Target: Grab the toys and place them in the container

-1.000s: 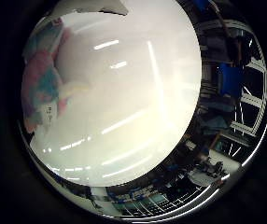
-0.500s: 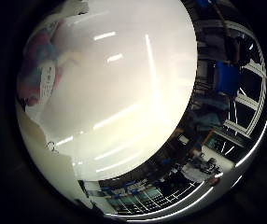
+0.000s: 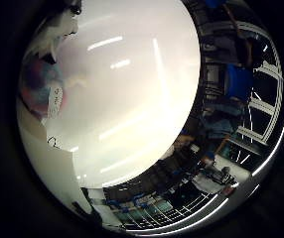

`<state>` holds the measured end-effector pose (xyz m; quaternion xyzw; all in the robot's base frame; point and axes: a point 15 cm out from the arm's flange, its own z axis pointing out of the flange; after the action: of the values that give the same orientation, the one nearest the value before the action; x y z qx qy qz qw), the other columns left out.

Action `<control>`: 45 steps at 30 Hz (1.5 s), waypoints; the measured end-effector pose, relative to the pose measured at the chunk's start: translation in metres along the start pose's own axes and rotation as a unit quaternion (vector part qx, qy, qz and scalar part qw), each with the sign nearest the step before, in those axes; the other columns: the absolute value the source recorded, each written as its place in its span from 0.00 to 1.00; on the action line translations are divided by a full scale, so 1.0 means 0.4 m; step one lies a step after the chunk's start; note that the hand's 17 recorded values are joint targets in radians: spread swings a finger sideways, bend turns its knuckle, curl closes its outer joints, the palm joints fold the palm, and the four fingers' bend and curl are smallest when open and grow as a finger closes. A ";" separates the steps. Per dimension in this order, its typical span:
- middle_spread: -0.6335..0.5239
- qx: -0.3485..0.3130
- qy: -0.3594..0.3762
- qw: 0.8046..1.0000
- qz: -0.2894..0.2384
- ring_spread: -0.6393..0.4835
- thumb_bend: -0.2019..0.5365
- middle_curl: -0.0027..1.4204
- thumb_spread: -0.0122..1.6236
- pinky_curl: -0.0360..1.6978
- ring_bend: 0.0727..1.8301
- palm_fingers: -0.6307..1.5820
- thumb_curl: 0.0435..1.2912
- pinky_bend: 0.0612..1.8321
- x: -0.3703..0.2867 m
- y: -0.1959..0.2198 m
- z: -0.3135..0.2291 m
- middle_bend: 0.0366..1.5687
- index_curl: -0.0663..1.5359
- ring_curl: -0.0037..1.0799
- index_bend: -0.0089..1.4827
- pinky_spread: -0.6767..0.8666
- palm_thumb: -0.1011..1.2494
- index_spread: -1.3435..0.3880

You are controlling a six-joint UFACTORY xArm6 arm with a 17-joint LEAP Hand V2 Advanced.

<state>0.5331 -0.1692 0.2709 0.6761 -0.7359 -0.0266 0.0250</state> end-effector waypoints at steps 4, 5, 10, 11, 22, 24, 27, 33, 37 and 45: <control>0.40 0.015 0.008 1.000 -0.006 0.40 0.25 0.51 0.51 0.34 0.80 0.81 0.51 0.77 0.007 0.060 -0.112 0.82 0.57 0.53 0.57 0.28 0.83 0.57; 0.40 0.012 0.007 1.000 -0.005 0.40 0.25 0.51 0.51 0.35 0.80 0.81 0.52 0.77 0.009 0.082 -0.129 0.82 0.58 0.53 0.57 0.28 0.82 0.57; 0.40 0.009 0.006 1.000 0.001 0.40 0.25 0.51 0.52 0.37 0.81 0.80 0.55 0.76 0.039 0.189 -0.235 0.83 0.61 0.54 0.56 0.29 0.81 0.57; 0.40 0.010 0.006 1.000 0.001 0.40 0.25 0.51 0.52 0.37 0.81 0.80 0.55 0.76 0.044 0.208 -0.253 0.83 0.61 0.54 0.56 0.29 0.81 0.57; 0.40 0.045 0.010 0.998 -0.031 0.40 0.25 0.51 0.55 0.41 0.81 0.80 0.58 0.74 0.046 0.414 -0.463 0.83 0.64 0.54 0.54 0.30 0.80 0.56; 0.40 0.055 0.013 0.998 -0.040 0.40 0.25 0.51 0.56 0.41 0.81 0.80 0.58 0.73 0.034 0.445 -0.498 0.83 0.64 0.54 0.54 0.30 0.80 0.56; 0.40 0.080 0.013 0.996 -0.048 0.40 0.25 0.51 0.56 0.42 0.81 0.80 0.58 0.73 0.004 0.476 -0.548 0.83 0.65 0.54 0.53 0.30 0.80 0.56; 0.40 0.117 -0.049 0.989 -0.078 0.40 0.25 0.51 0.56 0.43 0.81 0.81 0.59 0.71 -0.115 0.477 -0.595 0.83 0.65 0.54 0.53 0.29 0.79 0.56; 0.40 0.139 -0.067 0.984 -0.087 0.40 0.25 0.51 0.55 0.44 0.81 0.81 0.59 0.71 -0.199 0.459 -0.625 0.83 0.66 0.54 0.53 0.29 0.80 0.56; 0.40 0.208 -0.092 0.967 -0.118 0.40 0.25 0.51 0.54 0.46 0.81 0.81 0.59 0.70 -0.407 0.422 -0.713 0.83 0.66 0.54 0.53 0.28 0.81 0.56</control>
<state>0.4000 0.0056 0.5674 0.7428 -0.6398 0.0620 -0.1872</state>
